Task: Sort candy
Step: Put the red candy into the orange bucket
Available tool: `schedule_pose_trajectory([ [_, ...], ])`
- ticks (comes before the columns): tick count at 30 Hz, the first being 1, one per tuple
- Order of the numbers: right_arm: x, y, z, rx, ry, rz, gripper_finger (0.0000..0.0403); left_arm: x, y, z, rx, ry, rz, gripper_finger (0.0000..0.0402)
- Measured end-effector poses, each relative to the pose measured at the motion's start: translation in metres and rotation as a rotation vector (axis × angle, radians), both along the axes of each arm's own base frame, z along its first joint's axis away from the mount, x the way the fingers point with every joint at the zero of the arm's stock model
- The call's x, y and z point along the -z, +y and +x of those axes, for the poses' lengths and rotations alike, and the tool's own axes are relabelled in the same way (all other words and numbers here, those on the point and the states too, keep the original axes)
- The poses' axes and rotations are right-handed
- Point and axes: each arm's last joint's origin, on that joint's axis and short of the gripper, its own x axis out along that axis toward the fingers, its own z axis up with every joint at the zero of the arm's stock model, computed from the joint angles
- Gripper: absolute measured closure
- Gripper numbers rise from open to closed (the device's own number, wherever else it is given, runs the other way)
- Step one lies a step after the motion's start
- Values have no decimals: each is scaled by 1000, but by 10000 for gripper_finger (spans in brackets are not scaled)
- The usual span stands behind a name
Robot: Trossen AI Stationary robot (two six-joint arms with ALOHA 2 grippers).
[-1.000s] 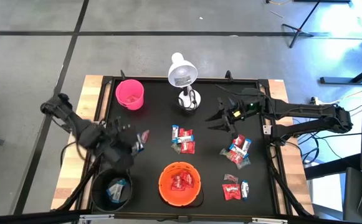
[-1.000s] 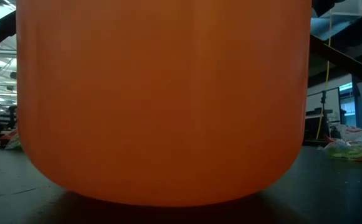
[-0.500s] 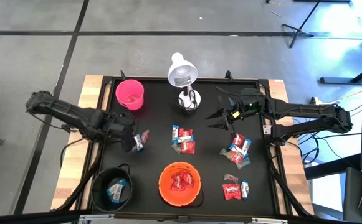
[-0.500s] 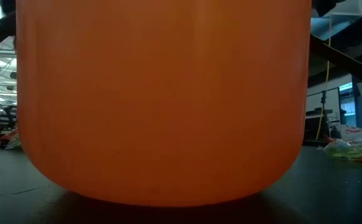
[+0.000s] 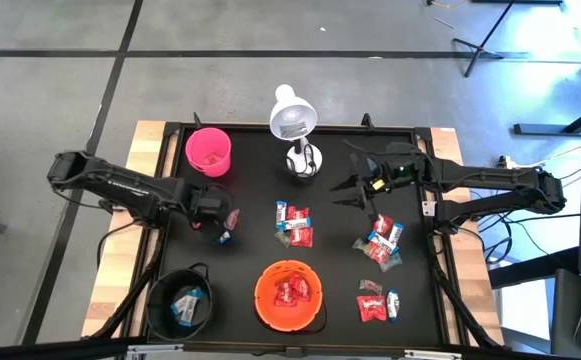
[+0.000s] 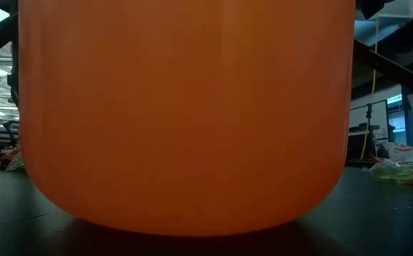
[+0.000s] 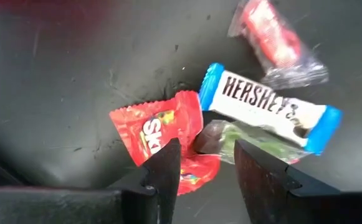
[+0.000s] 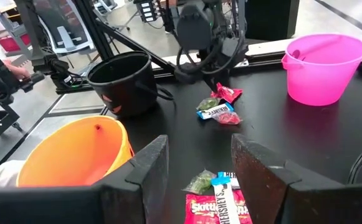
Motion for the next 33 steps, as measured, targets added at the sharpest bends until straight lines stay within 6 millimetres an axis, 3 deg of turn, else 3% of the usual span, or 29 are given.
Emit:
schedule_pose_trajectory([
  [19, 2, 0, -1, 2, 26, 5, 229, 28, 6, 10, 9, 194, -2, 265],
  [23, 2, 0, -1, 2, 27, 6, 229, 28, 6, 10, 30, 197, -2, 298],
  [28, 3, 0, -1, 0, 27, 1, 229, 26, 6, 11, 31, 188, -2, 382],
  [33, 3, 0, -1, -8, 24, -17, 229, 17, 5, 16, 69, 184, -3, 399],
])
